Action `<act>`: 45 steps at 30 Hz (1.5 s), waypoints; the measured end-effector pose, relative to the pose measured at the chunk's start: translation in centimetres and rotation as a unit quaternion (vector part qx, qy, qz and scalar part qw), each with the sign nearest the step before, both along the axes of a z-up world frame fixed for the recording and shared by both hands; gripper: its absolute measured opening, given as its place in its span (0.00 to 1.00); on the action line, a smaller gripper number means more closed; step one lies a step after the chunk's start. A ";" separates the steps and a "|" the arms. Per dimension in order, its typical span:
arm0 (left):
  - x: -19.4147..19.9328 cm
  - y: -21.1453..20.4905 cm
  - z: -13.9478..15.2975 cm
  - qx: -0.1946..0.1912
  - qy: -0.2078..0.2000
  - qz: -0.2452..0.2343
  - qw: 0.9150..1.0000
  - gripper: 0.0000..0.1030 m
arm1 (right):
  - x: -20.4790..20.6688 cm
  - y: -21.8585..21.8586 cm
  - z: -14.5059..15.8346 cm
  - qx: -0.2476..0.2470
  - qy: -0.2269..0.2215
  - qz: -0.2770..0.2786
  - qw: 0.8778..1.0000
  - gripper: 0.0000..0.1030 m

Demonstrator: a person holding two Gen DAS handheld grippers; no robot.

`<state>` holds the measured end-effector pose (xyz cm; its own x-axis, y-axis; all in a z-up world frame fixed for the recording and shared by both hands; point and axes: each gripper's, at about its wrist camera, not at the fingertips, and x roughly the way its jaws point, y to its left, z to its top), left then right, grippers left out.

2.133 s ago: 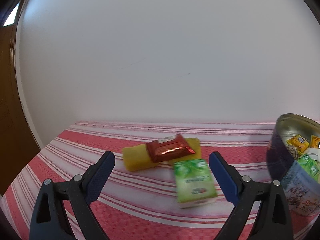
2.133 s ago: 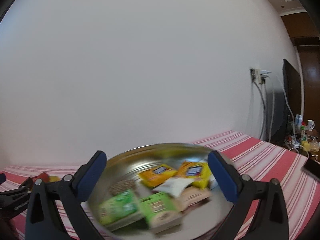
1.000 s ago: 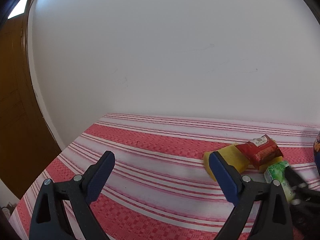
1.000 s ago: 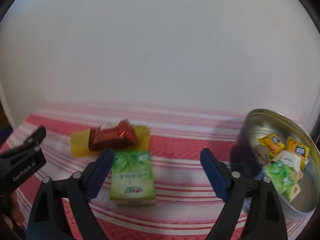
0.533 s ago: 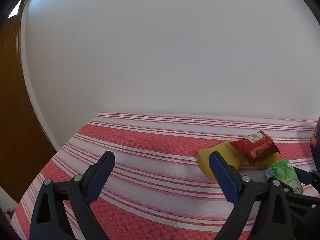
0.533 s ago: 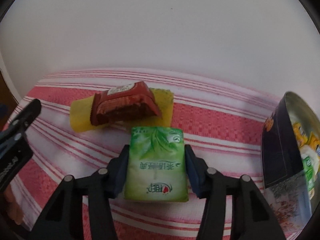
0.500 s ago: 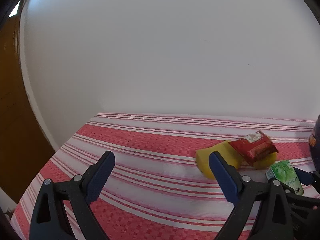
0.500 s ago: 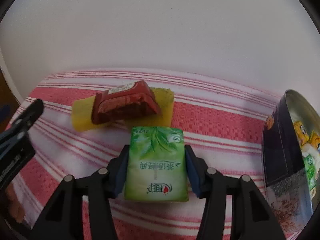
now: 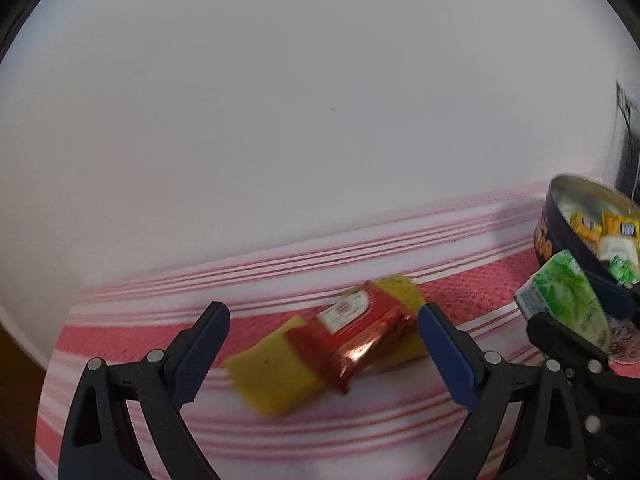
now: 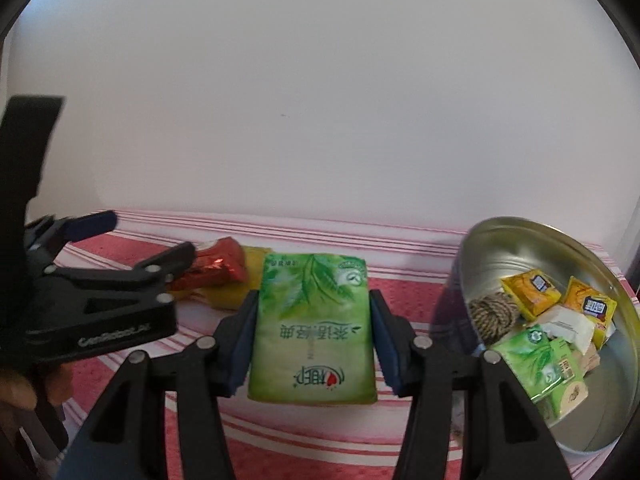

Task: Organize objects
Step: 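Grasp the red foil packet with the left gripper while the right gripper holds the green tissue pack, then carry the red foil packet and green tissue pack over the metal tin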

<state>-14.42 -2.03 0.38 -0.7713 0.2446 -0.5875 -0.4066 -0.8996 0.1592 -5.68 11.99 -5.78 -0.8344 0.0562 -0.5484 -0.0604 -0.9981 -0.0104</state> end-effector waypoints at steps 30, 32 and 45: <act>4.0 -0.7 0.5 0.045 0.024 0.113 0.992 0.40 | 0.0 3.1 1.6 -0.035 0.034 -0.027 0.998 0.51; 4.8 -1.2 0.8 0.048 0.035 0.124 0.990 0.40 | 0.2 3.3 1.8 -0.035 0.043 -0.029 0.998 0.51; 9.2 -1.2 -0.2 0.075 0.022 0.111 0.991 0.40 | 2.5 4.2 0.6 -0.011 0.071 -0.035 0.997 0.51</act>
